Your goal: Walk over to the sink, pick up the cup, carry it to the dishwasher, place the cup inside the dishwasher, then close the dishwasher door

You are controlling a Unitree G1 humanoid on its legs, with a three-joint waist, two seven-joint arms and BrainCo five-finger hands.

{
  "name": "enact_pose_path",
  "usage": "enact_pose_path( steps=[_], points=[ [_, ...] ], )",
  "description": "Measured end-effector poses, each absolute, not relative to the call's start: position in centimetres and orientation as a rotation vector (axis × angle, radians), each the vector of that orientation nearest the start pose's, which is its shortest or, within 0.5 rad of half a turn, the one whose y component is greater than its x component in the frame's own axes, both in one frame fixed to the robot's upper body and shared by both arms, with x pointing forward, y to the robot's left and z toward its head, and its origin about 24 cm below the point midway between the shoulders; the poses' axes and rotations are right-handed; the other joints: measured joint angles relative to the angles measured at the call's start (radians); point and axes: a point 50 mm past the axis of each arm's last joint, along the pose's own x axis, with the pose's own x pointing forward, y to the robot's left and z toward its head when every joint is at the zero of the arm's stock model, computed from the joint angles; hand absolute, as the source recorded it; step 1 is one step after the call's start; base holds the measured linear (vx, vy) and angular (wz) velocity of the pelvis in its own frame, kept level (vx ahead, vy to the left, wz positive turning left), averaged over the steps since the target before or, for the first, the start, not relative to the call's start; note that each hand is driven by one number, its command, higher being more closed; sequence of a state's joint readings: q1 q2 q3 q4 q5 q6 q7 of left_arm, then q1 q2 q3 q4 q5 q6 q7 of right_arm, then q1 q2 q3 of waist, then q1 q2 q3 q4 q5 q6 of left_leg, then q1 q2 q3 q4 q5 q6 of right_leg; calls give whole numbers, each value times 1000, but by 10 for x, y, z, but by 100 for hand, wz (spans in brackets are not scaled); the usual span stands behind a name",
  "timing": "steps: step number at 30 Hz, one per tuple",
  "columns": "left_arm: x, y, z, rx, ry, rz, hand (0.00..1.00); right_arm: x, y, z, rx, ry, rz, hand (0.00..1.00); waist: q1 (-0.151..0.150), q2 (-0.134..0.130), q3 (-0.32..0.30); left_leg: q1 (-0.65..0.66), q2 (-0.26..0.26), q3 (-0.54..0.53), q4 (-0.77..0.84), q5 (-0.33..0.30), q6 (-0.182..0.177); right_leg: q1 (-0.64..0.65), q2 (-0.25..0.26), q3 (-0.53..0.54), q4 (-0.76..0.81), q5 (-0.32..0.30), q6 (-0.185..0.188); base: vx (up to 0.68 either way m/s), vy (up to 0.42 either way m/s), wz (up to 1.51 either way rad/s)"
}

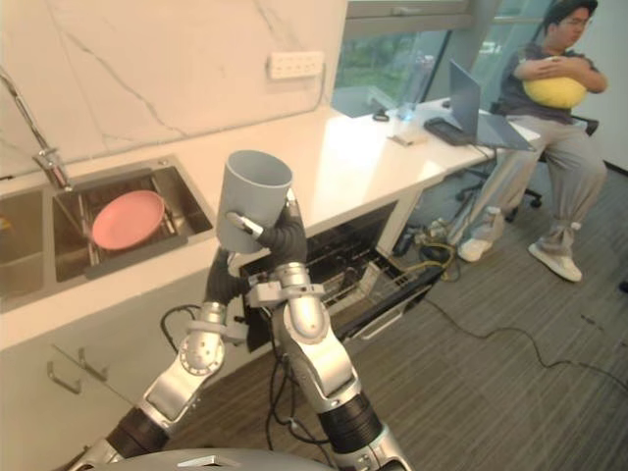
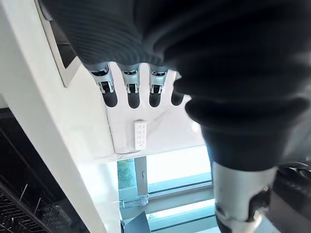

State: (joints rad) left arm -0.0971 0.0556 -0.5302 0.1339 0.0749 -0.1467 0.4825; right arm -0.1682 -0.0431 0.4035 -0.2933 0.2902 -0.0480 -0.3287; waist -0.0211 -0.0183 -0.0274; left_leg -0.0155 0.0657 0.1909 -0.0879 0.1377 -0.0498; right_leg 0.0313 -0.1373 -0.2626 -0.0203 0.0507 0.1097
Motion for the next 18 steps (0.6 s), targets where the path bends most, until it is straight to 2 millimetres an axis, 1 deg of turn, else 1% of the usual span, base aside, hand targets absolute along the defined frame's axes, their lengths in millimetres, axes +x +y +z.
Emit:
enact_pose_path(
  steps=[3,10,13,15,16,18],
  points=[
    [243,54,33,130,-107,-63,0,252,-73,145,376,-365,128,100,0,0,0,1,0,2,0,0,0,0,0,2,0,0,0,0,0,0],
    [245,60,29,124,-91,-45,0,256,-88,149,409,-401,41,100,0,0,0,1,1,4,0,0,0,0,0,5,0,0,0,0,0,0],
    [244,65,23,110,-59,-54,0,257,-98,148,416,-406,-16,100,0,0,0,2,1,6,0,0,0,-1,0,7,0,1,0,0,0,0],
    [239,67,16,106,-34,-87,0,258,-112,144,415,-399,-89,100,2,-3,2,2,1,8,0,0,0,-3,0,8,1,1,1,0,0,0],
    [238,68,14,101,-24,-97,0,258,-116,142,414,-396,-108,100,3,-4,3,2,1,8,0,0,0,-3,0,9,1,1,1,-3,4,-3],
    [233,70,1,105,30,-134,0,257,-133,138,403,-399,-181,100,5,-8,13,2,1,15,0,0,0,-12,0,18,4,1,1,-14,7,-10]
  ],
)
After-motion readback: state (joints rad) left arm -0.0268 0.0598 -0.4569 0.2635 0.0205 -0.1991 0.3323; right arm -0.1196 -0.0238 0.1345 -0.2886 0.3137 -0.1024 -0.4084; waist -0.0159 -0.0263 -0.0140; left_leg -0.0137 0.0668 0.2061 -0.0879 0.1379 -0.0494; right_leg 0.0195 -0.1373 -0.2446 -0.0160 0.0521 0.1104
